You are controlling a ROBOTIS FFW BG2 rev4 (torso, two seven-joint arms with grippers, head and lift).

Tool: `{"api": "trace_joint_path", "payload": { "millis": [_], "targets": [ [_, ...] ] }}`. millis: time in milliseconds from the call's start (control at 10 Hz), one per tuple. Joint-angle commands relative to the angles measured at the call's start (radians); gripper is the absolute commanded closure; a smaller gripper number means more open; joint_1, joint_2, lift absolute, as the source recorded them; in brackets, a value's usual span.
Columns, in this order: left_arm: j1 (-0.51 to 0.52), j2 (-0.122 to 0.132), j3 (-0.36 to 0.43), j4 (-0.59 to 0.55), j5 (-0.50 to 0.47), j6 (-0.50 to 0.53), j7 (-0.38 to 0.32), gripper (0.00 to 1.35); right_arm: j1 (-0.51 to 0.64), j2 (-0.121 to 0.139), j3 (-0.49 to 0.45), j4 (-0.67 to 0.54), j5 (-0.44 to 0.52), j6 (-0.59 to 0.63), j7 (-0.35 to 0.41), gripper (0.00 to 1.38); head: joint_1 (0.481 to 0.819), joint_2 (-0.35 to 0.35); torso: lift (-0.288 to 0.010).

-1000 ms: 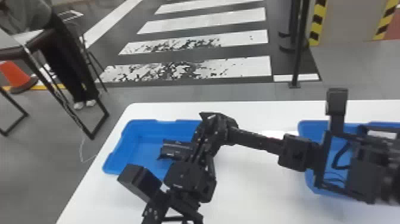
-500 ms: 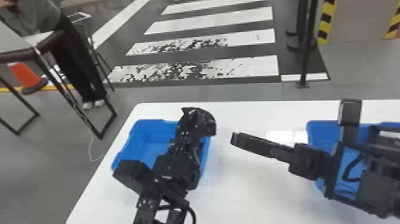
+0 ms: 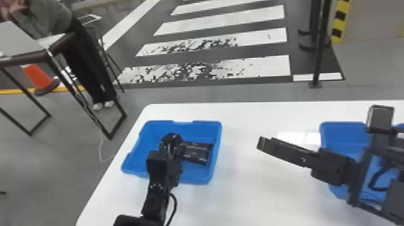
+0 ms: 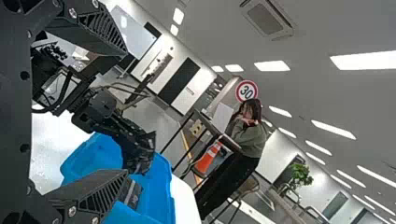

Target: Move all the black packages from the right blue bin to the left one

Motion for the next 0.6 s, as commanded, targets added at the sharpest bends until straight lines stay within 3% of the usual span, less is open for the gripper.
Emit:
{"api": "trace_joint_path", "payload": {
  "millis": [0, 100, 300, 500],
  "targets": [
    [0.037, -0.007, 0.015, 0.012, 0.04, -0.144, -0.006, 0.01, 0.031, 0.0, -0.063, -0.023, 0.089, -0.017, 0.001, 0.09, 0.695, 0.35, -0.132],
    [0.062, -0.013, -0.005, 0.004, 0.132, -0.245, -0.028, 0.06, 0.056, 0.006, -0.129, -0.05, 0.205, -0.041, -0.001, 0.08, 0.695, 0.35, -0.132],
    [0.16, -0.013, -0.087, -0.172, 0.279, -0.233, -0.048, 0.11, 0.107, 0.023, -0.259, -0.107, 0.45, -0.093, -0.045, 0.08, 0.695, 0.35, -0.132],
    [0.278, -0.005, -0.155, -0.339, 0.373, -0.235, -0.063, 0.11, 0.186, 0.06, -0.371, -0.183, 0.646, -0.115, -0.143, 0.08, 0.695, 0.207, -0.132]
  ]
}}
